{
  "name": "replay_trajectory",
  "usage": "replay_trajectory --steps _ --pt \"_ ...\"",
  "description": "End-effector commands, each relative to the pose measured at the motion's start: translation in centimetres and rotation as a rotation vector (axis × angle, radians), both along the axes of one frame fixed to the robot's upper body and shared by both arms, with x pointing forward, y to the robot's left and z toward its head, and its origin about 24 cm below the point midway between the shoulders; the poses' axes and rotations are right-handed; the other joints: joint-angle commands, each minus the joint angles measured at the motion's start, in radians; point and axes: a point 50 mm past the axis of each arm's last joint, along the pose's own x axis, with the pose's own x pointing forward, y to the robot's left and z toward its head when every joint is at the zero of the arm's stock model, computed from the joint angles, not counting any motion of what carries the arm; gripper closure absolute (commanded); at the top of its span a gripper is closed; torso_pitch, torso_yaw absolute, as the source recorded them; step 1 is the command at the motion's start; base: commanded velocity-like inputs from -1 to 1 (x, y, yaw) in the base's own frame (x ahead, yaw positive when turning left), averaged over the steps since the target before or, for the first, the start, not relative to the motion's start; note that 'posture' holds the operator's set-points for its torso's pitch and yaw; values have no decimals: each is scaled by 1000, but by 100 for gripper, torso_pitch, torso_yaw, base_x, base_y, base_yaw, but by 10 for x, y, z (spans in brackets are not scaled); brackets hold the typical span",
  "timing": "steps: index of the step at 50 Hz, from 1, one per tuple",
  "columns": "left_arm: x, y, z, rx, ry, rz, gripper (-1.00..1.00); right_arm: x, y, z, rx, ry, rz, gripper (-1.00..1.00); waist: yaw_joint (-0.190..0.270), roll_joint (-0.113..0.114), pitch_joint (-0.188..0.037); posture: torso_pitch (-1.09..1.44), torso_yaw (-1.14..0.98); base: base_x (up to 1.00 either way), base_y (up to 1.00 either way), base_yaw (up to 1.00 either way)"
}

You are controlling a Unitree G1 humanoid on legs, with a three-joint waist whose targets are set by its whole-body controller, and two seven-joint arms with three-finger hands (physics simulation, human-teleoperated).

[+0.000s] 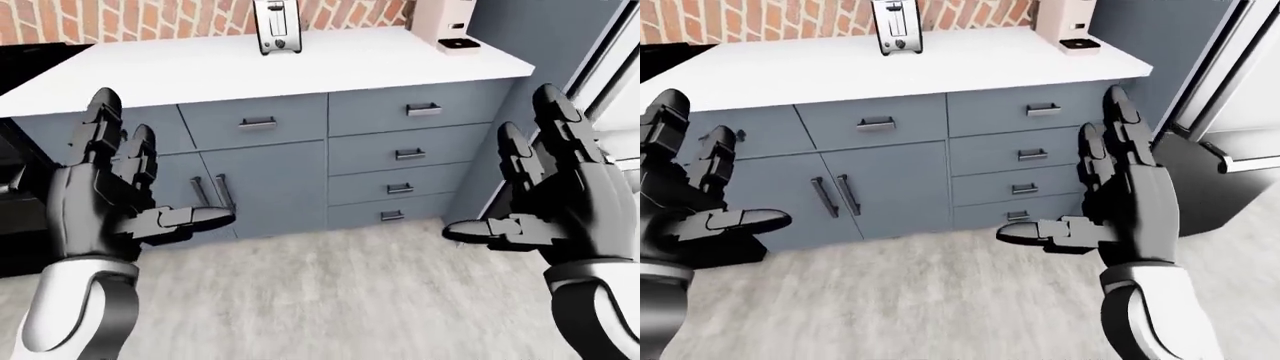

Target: Navigate to the stove.

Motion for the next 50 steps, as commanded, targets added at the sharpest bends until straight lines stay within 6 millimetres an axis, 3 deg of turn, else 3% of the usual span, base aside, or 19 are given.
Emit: replay_trajectory --steps 1,9,12,13,14,16,21,23,24,25,26,34,36,37,38,41,46,48,50 --pt "-3 -1 8 13 -56 3 -100 -4 0 8 -20 -62 -5 -100 -3 10 -12 0 0 0 23 0" --pt "-2 -1 7 14 -54 6 -100 -4 0 8 -21 -61 -5 -100 -4 -69 -5 0 0 0 23 0" --pt "-3 0 7 13 -54 7 -100 -4 0 8 -21 -61 -5 -100 -6 -142 -23 0 0 0 23 0" --pt "-3 0 7 13 -53 8 -100 -4 0 8 -20 -61 -5 -100 -17 -95 -8 0 0 0 23 0" --pt "-3 0 7 12 -52 7 -100 -4 0 8 -21 -61 -5 -100 -6 -114 -12 0 0 0 23 0" --pt "-3 1 7 8 -51 8 -100 -4 0 7 -26 -59 -11 -100 -9 -109 -21 0 0 0 23 0" --pt "-2 0 7 10 -49 5 -100 -3 0 7 -27 -57 -11 -100 -7 -55 -3 0 0 0 23 0" --pt "-2 0 7 11 -51 5 -100 -3 0 7 -22 -59 -11 -100 -11 -5 -11 0 0 0 23 0" --pt "-2 0 7 13 -50 4 -100 -3 0 7 -27 -58 -12 -100 -9 41 -26 0 0 0 23 0" --pt "-2 -1 7 12 -51 4 -100 -3 0 7 -27 -58 -11 -100 -5 14 -24 0 0 0 22 0" --pt "-2 -1 8 12 -51 4 -100 -3 0 7 -25 -58 -12 -100 -4 12 -12 0 0 0 23 0" --pt "0 -1 7 12 -47 2 -100 -2 -1 7 -19 -57 -14 -100 -4 -65 -6 0 0 0 22 0" --pt "1 -1 7 12 -48 3 -100 -2 -1 8 -19 -57 -14 -100 -4 -101 -8 0 0 0 23 0" --pt "1 -1 7 13 -46 3 -100 -2 -1 8 -18 -57 -14 -100 -5 -133 -20 0 0 0 23 0" --pt "1 -1 7 13 -47 3 -100 -2 -1 8 -18 -57 -14 -100 -15 -99 -11 0 0 0 22 0" --pt "-1 -1 6 12 -47 4 -100 -2 -1 5 -18 -55 -14 -100 -8 -109 -18 0 0 0 23 0" --pt "0 -1 6 12 -46 3 -100 -2 -1 6 -18 -53 -14 -100 -6 -58 -3 0 0 0 23 0" --pt "0 -2 5 14 -44 3 -100 -2 -2 6 -17 -56 -15 -100 -11 -15 -8 0 0 0 22 0" --pt "-1 -1 6 11 -46 1 -100 -2 -1 6 -18 -55 -13 -100 -8 50 -19 0 0 0 23 0"
